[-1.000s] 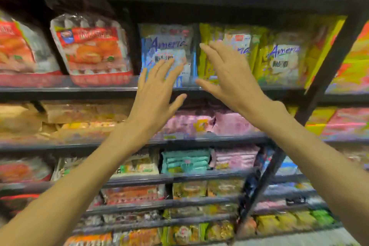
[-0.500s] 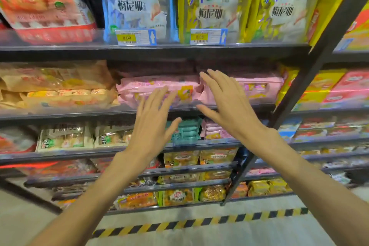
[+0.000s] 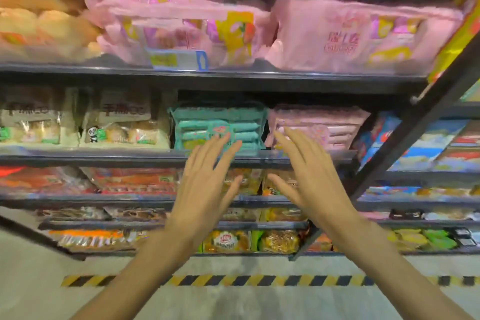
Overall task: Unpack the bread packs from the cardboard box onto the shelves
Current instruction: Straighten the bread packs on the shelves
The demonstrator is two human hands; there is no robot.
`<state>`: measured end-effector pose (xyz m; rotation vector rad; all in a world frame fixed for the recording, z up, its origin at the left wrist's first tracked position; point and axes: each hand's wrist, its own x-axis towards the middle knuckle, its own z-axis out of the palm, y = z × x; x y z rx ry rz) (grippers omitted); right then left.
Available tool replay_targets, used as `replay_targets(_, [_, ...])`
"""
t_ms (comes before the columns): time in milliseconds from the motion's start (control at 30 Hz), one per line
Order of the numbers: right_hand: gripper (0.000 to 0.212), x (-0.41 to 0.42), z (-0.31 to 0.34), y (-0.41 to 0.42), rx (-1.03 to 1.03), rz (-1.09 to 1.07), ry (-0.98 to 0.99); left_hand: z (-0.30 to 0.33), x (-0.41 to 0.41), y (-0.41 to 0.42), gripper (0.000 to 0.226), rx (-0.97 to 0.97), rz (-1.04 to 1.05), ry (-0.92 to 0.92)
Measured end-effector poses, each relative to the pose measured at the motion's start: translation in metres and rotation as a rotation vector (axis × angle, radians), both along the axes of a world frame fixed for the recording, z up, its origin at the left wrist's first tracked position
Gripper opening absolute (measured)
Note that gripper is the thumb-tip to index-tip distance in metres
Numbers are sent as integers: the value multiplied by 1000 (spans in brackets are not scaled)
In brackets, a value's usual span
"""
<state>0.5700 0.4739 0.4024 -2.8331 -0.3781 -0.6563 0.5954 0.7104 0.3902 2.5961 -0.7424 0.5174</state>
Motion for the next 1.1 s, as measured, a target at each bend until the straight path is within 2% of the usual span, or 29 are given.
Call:
replay_targets(167, [74, 10, -101, -11, -3, 23, 36, -100, 12, -3, 59, -27, -31, 46])
replay_targets(300, [69, 29, -175, -12, 8, 15, 10, -181, 37, 3, 53, -10, -53, -12])
replay_targets(433, [69, 48, -238, -11, 48, -4, -4, -247, 60, 7, 57, -41, -13, -55])
replay_targets(667, [75, 82, -302, -3, 38, -30, -176, -297, 95, 9, 64, -192, 59, -241])
replay_targets(800, [75, 86, -319, 5, 69, -48, -298, -308, 103, 9, 78, -340, 111, -304])
replay_targets(867, [76, 86, -324, 10, 97, -56, -314, -307, 113, 10, 89, -432, 148, -218])
replay_targets(933, [78, 85, -326, 18, 159, -57, -275, -309, 129, 11, 100, -494, 167, -50])
replay_targets(1000, [80, 84, -326, 26, 207, -71, -242, -309, 142, 10, 101, -511, 177, 85])
replay_targets(1100, [83, 86, -326, 40, 258, -86, -234, -311, 151, 8, 95, -469, 199, 96])
